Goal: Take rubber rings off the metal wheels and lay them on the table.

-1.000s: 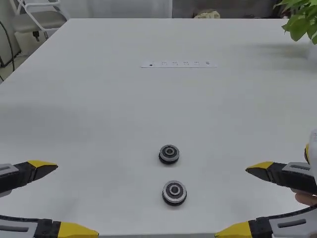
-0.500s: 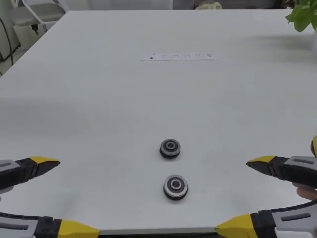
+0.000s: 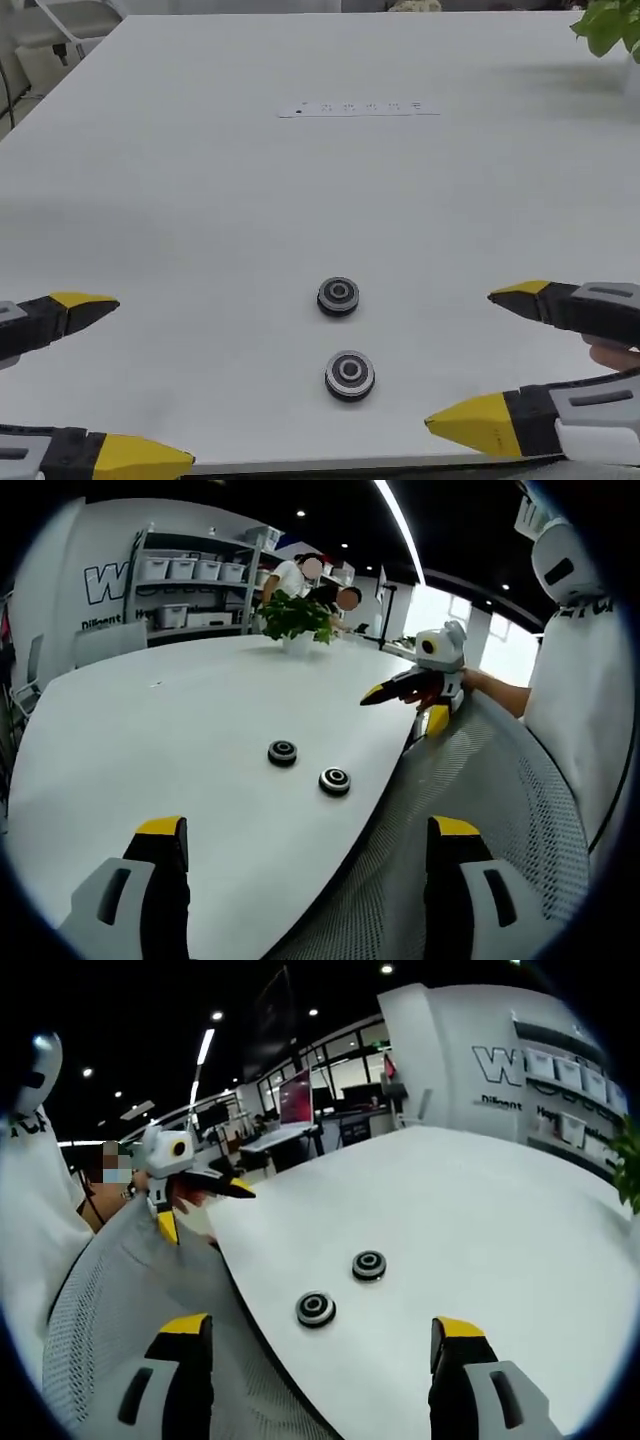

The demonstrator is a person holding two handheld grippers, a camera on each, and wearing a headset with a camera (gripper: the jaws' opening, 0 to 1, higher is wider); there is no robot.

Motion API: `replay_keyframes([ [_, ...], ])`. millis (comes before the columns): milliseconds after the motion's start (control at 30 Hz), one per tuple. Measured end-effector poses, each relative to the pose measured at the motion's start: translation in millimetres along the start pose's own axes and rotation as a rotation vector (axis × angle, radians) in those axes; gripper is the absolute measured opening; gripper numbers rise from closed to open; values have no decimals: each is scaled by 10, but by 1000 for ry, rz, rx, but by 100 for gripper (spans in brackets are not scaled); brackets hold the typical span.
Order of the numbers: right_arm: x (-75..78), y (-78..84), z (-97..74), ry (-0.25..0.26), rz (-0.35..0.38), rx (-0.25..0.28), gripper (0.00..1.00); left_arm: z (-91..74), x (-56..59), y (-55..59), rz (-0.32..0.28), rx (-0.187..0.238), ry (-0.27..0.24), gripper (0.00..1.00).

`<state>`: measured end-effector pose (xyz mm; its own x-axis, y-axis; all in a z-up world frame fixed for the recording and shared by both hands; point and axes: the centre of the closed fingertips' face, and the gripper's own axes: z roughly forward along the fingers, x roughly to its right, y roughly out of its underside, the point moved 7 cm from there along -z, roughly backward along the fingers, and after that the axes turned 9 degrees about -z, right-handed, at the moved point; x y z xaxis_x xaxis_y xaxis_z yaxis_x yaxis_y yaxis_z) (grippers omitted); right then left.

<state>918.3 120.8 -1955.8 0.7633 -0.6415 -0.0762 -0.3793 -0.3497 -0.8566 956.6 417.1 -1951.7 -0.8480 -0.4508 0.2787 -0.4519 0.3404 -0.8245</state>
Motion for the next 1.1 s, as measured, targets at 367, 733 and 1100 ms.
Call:
replay_keyframes([
  [367,131,-285,-5,17,-77,55,74,65,94,-318,166,-36,53,97],
  [733,277,-621,114,-1,-182,75,60,291,45,-784,307,16,75,88],
  [1100,269,-867,364,-56,-298,54,51,597,15,-1059,374,99,126,80],
])
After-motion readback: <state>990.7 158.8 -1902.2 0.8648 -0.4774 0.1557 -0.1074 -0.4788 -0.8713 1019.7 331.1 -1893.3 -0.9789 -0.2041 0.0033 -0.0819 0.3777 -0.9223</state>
